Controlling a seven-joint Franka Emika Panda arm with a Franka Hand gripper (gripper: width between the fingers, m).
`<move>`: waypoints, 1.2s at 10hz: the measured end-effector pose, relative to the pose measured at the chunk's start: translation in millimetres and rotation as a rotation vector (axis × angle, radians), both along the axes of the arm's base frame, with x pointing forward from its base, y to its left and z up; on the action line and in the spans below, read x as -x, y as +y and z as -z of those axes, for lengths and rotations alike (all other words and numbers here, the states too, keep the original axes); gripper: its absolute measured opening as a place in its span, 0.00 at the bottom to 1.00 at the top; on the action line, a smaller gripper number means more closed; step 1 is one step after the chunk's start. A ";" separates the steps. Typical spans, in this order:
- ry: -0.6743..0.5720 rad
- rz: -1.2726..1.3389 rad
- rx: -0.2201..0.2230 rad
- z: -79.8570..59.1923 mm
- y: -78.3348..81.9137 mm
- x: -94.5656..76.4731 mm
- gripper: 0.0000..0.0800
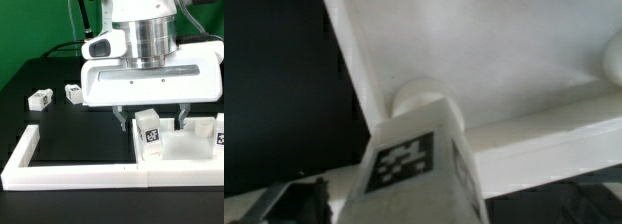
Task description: Assemble square table
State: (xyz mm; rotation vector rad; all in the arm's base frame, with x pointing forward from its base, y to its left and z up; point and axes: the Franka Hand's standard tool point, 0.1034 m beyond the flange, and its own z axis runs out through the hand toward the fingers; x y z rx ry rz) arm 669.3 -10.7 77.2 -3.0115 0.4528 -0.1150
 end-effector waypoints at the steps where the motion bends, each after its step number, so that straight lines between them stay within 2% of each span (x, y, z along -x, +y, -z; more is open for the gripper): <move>1: 0.002 0.030 -0.003 0.0 0.2 0.0 0.79; 3: 0.015 0.180 -0.015 0.1 -0.4 0.2 0.36; 7: 0.037 0.444 -0.040 0.6 -1.1 0.3 0.36; 8: 0.055 0.658 -0.063 1.5 -2.2 0.4 0.36; 10: 0.099 1.029 -0.147 3.7 -7.3 0.6 0.36; 12: 0.141 1.259 -0.246 6.3 -14.6 3.3 0.36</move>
Offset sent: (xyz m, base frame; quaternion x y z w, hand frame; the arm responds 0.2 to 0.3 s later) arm 0.0000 0.0000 0.0000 0.0000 0.0000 0.1296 0.9916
